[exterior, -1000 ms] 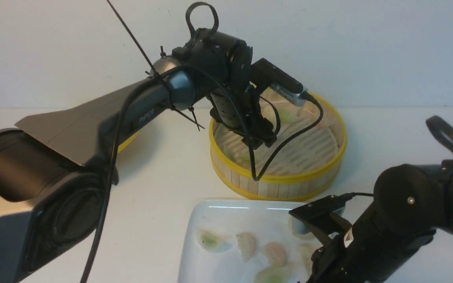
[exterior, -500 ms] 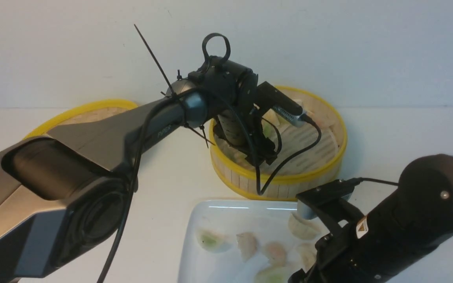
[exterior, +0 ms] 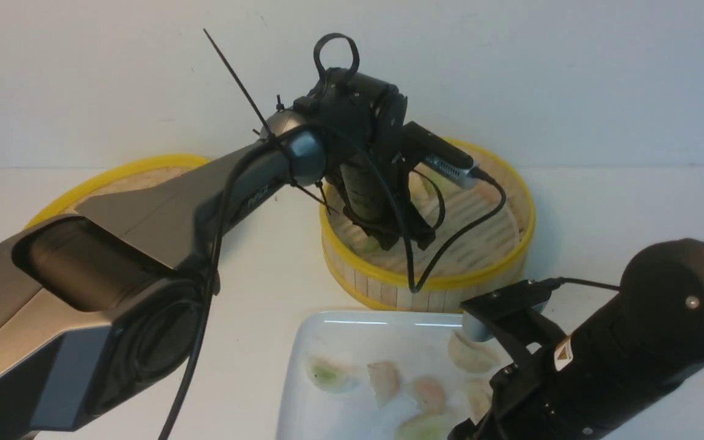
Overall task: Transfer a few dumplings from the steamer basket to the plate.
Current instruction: Use the right arm to put the dumpling into the plate, then use the left arm to grab a dumpling from the steamer, then use the left arm to put the dumpling into the plate
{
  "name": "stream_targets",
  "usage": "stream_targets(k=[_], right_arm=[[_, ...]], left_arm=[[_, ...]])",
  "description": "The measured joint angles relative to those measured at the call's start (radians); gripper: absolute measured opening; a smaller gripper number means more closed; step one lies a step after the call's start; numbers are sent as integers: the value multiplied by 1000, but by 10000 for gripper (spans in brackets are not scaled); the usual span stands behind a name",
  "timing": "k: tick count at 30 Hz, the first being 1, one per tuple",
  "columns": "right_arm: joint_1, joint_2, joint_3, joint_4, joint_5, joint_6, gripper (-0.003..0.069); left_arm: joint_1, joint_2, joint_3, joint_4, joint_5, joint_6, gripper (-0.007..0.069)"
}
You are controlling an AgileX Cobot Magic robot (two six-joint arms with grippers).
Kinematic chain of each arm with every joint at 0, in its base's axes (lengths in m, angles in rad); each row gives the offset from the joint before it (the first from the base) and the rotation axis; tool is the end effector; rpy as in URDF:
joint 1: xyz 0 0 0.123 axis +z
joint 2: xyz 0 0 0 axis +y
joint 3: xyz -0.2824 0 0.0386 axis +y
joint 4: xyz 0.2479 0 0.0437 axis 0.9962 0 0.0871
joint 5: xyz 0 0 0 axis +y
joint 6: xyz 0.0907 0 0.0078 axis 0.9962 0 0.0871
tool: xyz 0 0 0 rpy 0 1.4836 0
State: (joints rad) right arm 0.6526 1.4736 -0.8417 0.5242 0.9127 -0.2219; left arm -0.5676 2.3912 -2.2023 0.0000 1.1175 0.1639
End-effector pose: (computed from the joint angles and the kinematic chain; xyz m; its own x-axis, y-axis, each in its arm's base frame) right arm 0.1783 0.1817 0.2145 -0.8481 -0.5121 -0.1361 -0.5190 0.7510 0.4081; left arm 0.4349 -0.2773 0.1982 -0.6933 0.6355 -0.3398 0.6596 0.7495 0.0562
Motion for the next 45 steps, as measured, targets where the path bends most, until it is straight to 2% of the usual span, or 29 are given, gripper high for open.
stream_targets(k=[11, 14, 18, 23, 26, 30, 34, 42, 45], right_arm=[[0, -62, 0, -2, -1, 12, 409], [-10, -126, 0, -11, -15, 12, 346], [-74, -223, 0, -49, 0, 16, 211], [-209, -336, 0, -108, 49, 31, 41], [-295, -394, 0, -134, 69, 37, -3], [-392, -459, 1, -142, 89, 38, -14], [-423, -488, 1, -142, 101, 38, -15], [-425, -494, 2, -130, 114, 40, -15], [-425, -494, 2, -130, 121, 40, -15]], left_arm=[[0, -112, -80, 0, 115, -3, 133], [0, -154, -66, -25, 116, -4, 133], [0, -255, 26, -134, 116, -33, 133], [-1, -434, 277, -218, 116, -41, 133], [-2, -533, 473, -250, 115, -41, 131], [-27, -606, 720, -254, 115, -40, 131], [-88, -599, 868, -254, 94, -40, 131], [-176, -531, 909, -215, -4, -39, 143], [-184, -522, 909, -215, -34, -39, 222]])
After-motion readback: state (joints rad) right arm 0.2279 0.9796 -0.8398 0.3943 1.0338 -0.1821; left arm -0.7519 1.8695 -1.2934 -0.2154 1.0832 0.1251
